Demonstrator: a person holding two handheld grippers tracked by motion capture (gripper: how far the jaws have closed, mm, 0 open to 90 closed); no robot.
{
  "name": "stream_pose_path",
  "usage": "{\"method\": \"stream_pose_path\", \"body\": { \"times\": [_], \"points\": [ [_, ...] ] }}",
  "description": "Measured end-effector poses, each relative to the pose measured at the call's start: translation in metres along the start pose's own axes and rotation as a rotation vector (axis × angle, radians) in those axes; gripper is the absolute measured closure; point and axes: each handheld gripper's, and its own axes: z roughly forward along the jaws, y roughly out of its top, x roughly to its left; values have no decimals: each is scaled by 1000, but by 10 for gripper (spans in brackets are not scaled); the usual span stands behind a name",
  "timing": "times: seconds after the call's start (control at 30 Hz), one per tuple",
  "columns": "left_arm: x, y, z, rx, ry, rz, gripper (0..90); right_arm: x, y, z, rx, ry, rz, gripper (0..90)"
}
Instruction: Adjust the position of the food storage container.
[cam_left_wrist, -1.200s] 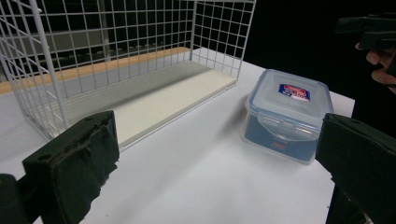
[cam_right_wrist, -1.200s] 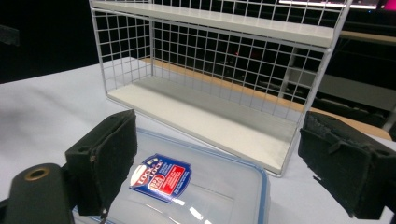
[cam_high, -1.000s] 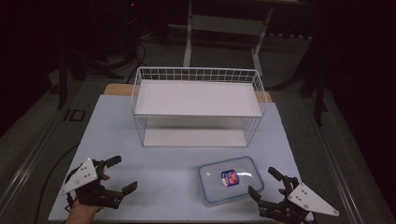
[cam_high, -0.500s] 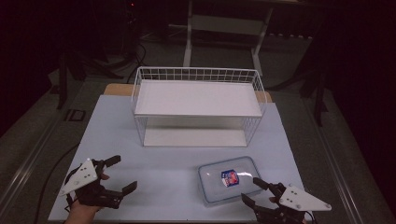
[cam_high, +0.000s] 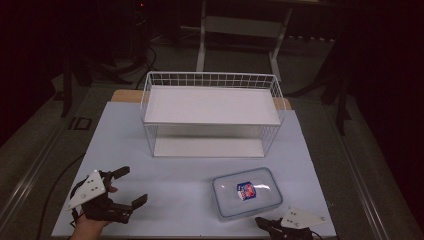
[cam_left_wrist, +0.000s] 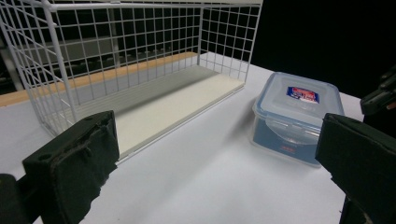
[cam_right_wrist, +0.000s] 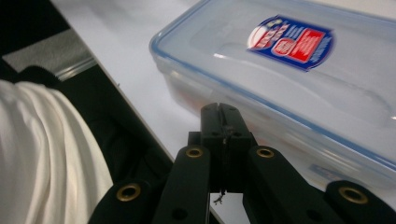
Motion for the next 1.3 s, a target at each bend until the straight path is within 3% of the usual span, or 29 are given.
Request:
{"method": "stream_pose_path", "body": {
  "times": [0.2, 0.47, 0.6, 0.97, 1.07, 1.17, 1.3],
  "points": [
    [-1, 0, 1, 5, -5, 5, 0, 2, 8, 19, 34, 17, -58, 899],
    [0, -1, 1, 2, -5, 6, 0, 2, 14, 34, 64, 42, -94, 900],
    [-1, -1, 2, 9, -7, 10, 0, 0, 16, 38, 61, 49, -80, 900],
    [-2, 0, 2, 3, -12, 8, 0, -6, 31, 59, 57, 49, -113, 900],
    [-2, -1, 2, 3, -8, 9, 0, -9, 35, 62, 57, 38, -133, 900],
    [-1, -1, 3, 2, -11, 2, 0, -16, 38, 61, 37, 32, -97, 900],
    [-3, -1, 3, 5, -14, 7, 0, -19, 44, 44, -29, -6, -98, 900]
  ]
}}
